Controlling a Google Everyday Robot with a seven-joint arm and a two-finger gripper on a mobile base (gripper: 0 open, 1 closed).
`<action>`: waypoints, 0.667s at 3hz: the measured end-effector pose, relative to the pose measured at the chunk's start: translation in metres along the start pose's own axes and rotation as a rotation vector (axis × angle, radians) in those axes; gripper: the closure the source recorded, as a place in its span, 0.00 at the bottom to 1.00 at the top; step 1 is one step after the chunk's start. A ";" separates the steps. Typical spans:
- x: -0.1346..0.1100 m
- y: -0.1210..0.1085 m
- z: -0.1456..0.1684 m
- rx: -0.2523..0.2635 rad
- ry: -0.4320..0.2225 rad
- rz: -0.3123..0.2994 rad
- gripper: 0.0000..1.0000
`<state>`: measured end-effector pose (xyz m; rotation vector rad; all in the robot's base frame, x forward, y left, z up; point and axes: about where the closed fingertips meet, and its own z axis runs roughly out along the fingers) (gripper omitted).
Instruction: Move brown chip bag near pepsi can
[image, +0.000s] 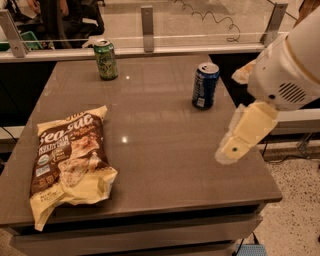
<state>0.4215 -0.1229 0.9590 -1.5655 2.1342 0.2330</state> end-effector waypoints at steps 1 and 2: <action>-0.020 0.042 0.041 -0.075 -0.085 -0.015 0.00; -0.049 0.078 0.087 -0.152 -0.218 -0.017 0.00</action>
Offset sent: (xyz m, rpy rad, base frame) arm -0.0473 0.1502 -0.0994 0.3789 0.0720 0.1720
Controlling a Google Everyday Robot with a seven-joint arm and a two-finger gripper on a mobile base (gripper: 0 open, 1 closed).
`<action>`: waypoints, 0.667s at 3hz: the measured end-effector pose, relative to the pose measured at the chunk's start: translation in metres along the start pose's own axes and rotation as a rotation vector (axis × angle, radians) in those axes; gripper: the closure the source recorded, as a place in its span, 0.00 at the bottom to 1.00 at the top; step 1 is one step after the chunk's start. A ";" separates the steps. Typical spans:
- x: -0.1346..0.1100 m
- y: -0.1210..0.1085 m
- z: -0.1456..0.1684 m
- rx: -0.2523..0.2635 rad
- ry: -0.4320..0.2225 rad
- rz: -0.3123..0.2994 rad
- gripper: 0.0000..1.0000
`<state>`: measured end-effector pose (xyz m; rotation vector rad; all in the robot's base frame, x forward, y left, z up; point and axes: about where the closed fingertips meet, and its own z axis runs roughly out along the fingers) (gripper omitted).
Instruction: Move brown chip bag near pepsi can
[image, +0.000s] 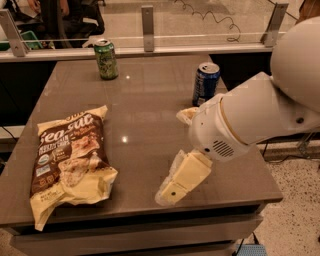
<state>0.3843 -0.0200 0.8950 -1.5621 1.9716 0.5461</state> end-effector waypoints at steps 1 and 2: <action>0.000 0.000 0.000 0.000 0.001 -0.001 0.00; -0.001 0.007 0.015 -0.001 -0.062 0.016 0.00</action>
Offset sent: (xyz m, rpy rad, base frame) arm -0.0096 0.0322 -0.0360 0.2051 -0.0080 -0.0392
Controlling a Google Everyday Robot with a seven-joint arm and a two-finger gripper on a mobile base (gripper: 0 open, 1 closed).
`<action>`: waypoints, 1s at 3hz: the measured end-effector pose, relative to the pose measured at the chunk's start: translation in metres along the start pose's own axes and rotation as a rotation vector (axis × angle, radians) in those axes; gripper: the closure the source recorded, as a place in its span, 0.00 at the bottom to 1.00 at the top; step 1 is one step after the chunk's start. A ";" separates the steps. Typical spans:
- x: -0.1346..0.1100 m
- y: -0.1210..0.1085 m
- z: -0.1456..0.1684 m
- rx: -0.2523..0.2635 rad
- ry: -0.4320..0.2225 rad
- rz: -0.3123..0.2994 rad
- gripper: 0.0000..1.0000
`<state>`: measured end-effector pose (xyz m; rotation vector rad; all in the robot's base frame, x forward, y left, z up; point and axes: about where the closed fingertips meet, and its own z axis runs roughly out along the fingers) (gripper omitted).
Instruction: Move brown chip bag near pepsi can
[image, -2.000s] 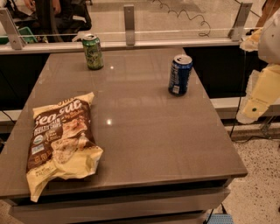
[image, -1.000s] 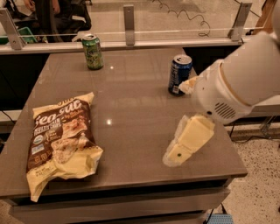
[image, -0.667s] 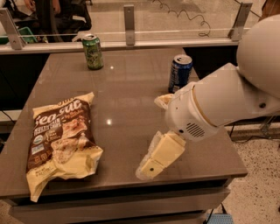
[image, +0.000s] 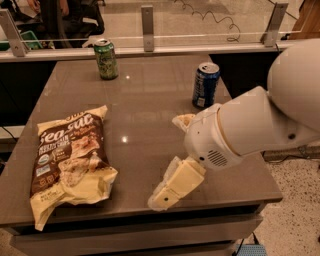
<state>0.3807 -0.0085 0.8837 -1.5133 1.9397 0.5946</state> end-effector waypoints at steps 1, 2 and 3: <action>-0.009 0.010 0.037 -0.004 -0.093 0.012 0.00; -0.023 0.021 0.072 -0.010 -0.176 0.033 0.00; -0.044 0.031 0.099 -0.025 -0.244 0.081 0.00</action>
Offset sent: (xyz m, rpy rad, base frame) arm -0.0023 0.1130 -0.0554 0.2915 -0.0109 -0.0338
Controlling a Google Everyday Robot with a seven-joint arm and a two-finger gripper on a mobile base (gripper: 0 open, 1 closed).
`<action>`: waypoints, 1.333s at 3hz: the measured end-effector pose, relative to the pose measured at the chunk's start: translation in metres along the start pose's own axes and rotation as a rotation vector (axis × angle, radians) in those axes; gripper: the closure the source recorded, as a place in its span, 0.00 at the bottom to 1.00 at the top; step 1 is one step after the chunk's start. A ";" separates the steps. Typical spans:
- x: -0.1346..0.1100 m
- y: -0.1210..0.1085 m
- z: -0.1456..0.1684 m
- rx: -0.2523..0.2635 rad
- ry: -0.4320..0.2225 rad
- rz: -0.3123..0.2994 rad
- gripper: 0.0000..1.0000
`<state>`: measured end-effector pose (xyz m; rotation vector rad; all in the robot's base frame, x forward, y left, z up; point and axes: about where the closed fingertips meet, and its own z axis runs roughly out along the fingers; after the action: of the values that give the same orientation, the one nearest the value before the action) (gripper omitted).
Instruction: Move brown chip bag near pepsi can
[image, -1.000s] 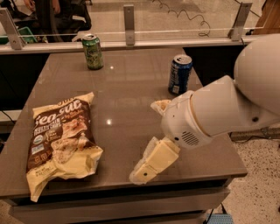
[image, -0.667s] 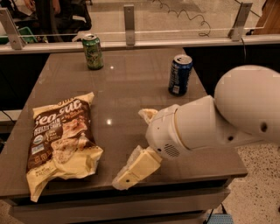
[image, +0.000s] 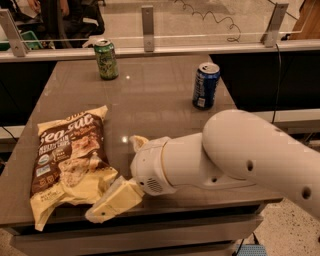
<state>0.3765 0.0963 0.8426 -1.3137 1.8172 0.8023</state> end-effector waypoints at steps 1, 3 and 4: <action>-0.017 0.018 0.023 -0.018 -0.056 0.045 0.00; -0.022 0.026 0.041 0.063 -0.076 -0.008 0.41; -0.023 0.017 0.031 0.124 -0.056 -0.060 0.63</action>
Offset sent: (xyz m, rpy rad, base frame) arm -0.0188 0.0693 -0.0144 0.0953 -0.0465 -0.0580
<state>0.3715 0.1384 0.8469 -1.2485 1.7466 0.6767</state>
